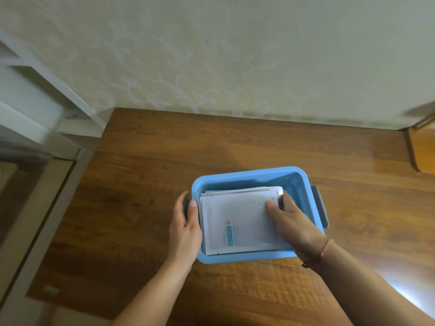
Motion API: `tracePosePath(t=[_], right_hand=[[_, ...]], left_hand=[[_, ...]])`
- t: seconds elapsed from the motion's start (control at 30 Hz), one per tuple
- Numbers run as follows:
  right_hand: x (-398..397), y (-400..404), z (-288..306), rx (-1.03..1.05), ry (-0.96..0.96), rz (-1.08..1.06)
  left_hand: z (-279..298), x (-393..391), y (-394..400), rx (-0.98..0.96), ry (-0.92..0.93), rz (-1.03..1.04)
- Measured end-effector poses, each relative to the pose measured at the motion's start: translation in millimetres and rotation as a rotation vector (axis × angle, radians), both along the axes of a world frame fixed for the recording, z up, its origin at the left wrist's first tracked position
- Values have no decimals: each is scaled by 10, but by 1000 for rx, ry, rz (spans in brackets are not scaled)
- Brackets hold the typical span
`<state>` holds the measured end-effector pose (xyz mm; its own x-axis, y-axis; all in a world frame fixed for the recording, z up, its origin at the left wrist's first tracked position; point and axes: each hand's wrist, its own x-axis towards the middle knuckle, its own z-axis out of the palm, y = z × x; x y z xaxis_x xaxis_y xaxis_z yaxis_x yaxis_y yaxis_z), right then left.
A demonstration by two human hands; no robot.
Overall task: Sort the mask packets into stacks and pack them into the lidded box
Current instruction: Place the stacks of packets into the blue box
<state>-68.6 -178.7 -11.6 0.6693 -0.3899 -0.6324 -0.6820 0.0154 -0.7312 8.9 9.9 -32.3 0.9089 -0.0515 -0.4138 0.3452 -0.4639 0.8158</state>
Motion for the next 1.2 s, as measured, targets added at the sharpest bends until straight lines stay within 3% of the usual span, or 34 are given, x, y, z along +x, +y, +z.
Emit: tracePosePath(t=[0.17,0.93,1.2], right_hand=[[37,-104,6,-102,-7,-23],[110,69,-121,20,-50,-70],[-235,-197,288,-139,-166,-13]], left_hand=[[-17,37,14,-34,49,34],[-68,18,-64,77,-45,6],[-24,-47,64,-10,26,-5]])
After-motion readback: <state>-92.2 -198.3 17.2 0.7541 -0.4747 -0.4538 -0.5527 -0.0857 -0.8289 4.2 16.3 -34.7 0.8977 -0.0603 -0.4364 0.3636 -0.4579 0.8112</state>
